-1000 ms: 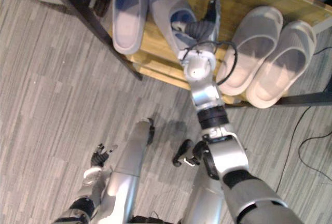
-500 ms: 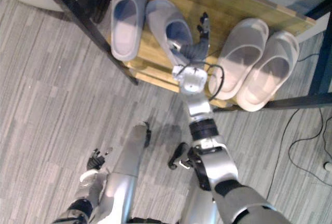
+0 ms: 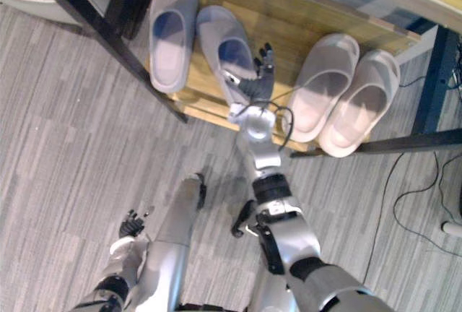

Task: Organize the slippers on the shoe rack

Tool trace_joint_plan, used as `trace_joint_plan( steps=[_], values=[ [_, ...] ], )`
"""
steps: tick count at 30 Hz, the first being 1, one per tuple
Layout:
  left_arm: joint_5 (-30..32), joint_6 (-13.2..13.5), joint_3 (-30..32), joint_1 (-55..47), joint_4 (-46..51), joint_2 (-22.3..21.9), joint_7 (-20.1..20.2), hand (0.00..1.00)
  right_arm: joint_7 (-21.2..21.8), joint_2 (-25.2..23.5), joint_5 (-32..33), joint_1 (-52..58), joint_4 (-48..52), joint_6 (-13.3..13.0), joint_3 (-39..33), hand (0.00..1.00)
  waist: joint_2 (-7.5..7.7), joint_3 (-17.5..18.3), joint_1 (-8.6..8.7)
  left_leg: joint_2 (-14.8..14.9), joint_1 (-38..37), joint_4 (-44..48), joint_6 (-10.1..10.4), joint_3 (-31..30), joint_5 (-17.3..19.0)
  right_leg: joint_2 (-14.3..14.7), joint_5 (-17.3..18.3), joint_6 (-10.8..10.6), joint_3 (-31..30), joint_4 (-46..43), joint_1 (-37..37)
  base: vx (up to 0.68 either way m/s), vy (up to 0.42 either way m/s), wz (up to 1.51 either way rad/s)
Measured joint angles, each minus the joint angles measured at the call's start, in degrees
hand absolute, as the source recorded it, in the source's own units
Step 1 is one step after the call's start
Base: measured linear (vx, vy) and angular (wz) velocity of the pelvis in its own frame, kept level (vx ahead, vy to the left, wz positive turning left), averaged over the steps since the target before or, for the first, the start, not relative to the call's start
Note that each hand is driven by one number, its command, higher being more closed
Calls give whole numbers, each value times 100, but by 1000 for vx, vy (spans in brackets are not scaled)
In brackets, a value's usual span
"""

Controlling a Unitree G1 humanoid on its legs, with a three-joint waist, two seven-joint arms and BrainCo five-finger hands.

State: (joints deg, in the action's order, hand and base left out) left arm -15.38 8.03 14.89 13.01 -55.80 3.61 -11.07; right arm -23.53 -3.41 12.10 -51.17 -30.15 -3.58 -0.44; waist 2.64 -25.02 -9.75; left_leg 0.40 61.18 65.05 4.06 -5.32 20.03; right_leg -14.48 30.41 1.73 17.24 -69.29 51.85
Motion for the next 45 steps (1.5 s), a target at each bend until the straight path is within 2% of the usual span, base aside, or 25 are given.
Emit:
trace_joint_plan(
  steps=[5,11,21,28,31,36,39,44,45],
  values=[
    [18,-6,113,21,1,-27,-13,0,38,-245,432,1,-1,-39,135,0,6,-8,0,-2,-47,-27,7,-66,-4,13,-3,-2,77,66,-102,9,-19,3],
    [64,-11,110,48,19,-34,-27,0,39,-262,834,-6,-1,-117,267,0,50,-35,-54,-26,-153,-90,21,-103,-12,8,27,-60,120,128,-232,9,-29,4],
    [53,7,89,136,4,-63,-114,0,8,-144,871,-184,-262,-123,132,0,19,-80,-131,-76,-255,-225,98,-180,-87,-17,21,-37,191,157,-329,6,-51,5],
    [7,3,118,150,20,-63,-99,0,99,28,576,-189,-204,-64,163,0,20,-143,-90,103,-575,-332,90,-140,-85,150,-102,3,194,429,-650,12,-18,-11],
    [3,2,107,100,125,-87,-71,0,217,175,357,259,347,-33,431,0,41,-183,-53,186,-995,-619,40,-9,-118,212,-204,-16,138,747,-1006,25,7,-16],
    [14,42,46,-272,357,-74,11,0,513,303,-161,1673,1576,-43,951,0,68,-170,97,322,-2227,-1689,-35,340,-333,299,-643,-31,107,1831,-2048,70,35,-23],
    [69,52,-365,-495,430,56,123,0,789,350,-614,2592,1804,-47,1252,0,158,-103,237,329,-2984,-2402,-44,466,-516,368,-883,-85,116,2533,-2729,136,30,-13],
    [500,19,-1230,-734,122,379,386,0,1278,399,-1200,3933,1351,-39,1542,0,405,505,475,331,-4025,-3818,-54,679,-955,610,-1436,-195,57,3987,-3623,149,20,-16],
    [586,8,-1295,-776,58,394,420,0,1393,412,-1244,4112,1240,-37,1543,0,400,591,517,323,-4217,-4009,-60,713,-1015,640,-1523,-225,49,4204,-3802,203,51,-21]
  ],
)
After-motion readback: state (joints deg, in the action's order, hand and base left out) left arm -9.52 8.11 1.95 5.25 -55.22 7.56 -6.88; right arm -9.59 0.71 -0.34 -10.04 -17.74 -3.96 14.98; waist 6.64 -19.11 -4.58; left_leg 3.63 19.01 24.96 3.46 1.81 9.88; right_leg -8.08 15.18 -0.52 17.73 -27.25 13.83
